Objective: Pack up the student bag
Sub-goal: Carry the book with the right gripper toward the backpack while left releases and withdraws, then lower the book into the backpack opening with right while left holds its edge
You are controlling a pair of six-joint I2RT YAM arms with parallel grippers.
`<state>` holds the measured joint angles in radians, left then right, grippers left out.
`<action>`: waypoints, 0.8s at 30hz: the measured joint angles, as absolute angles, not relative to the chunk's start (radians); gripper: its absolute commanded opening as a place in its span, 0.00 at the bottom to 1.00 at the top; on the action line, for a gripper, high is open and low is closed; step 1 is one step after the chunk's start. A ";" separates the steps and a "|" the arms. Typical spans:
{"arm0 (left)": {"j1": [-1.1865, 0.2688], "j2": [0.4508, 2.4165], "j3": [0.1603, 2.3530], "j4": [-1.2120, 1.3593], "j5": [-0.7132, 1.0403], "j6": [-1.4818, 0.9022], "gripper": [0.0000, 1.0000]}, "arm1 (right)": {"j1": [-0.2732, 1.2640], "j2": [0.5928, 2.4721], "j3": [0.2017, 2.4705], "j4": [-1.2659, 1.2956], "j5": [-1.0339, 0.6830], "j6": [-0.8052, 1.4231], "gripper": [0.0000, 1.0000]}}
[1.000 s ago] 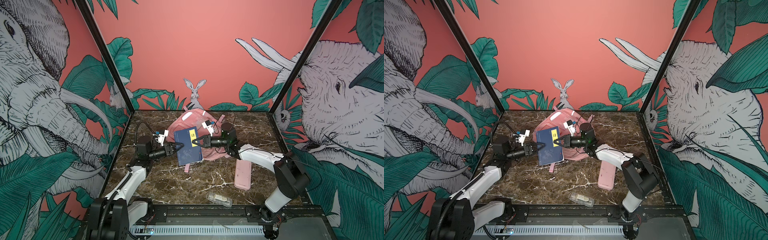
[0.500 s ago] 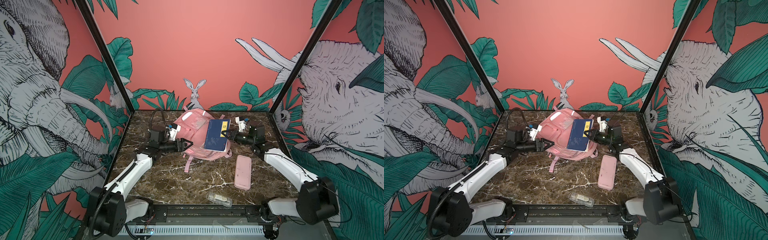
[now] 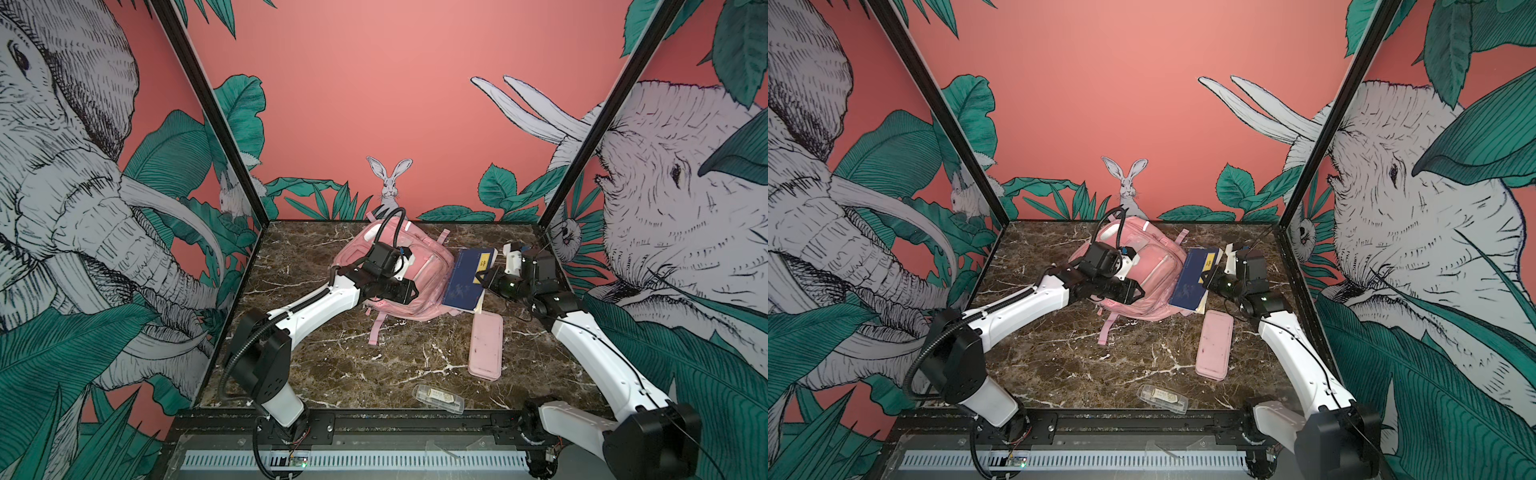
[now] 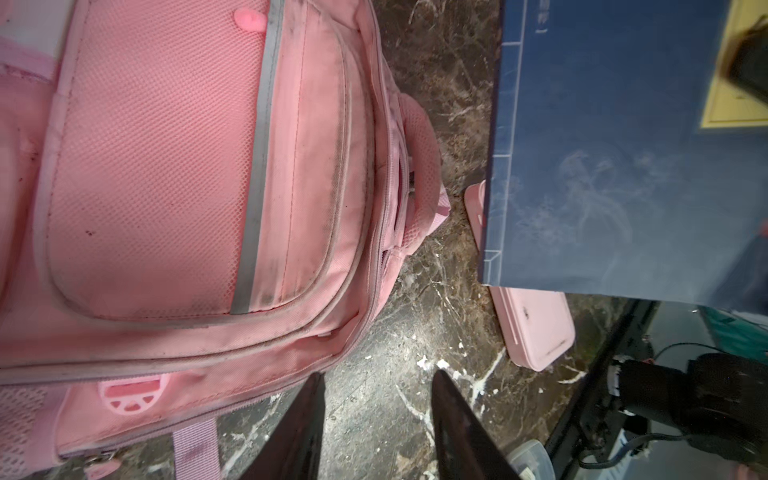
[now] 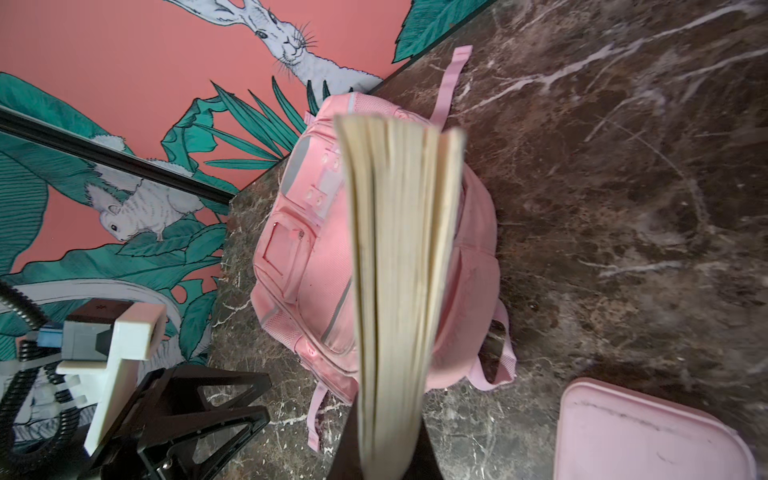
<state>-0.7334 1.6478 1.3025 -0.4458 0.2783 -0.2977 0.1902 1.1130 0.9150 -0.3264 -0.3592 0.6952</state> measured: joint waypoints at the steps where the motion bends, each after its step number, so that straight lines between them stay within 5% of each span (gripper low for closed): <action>1: -0.749 1.668 1.327 -0.459 0.258 -0.289 0.44 | 0.187 1.106 0.915 -0.343 -0.347 0.690 0.00; 24: -0.844 2.088 1.719 -0.596 0.078 -0.190 0.47 | 0.159 1.046 0.915 -0.510 -0.245 0.621 0.00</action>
<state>-0.8436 2.0880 1.7191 -0.5957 0.0776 -0.1902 0.1585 1.0462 0.9154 -0.5102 -0.2447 0.6209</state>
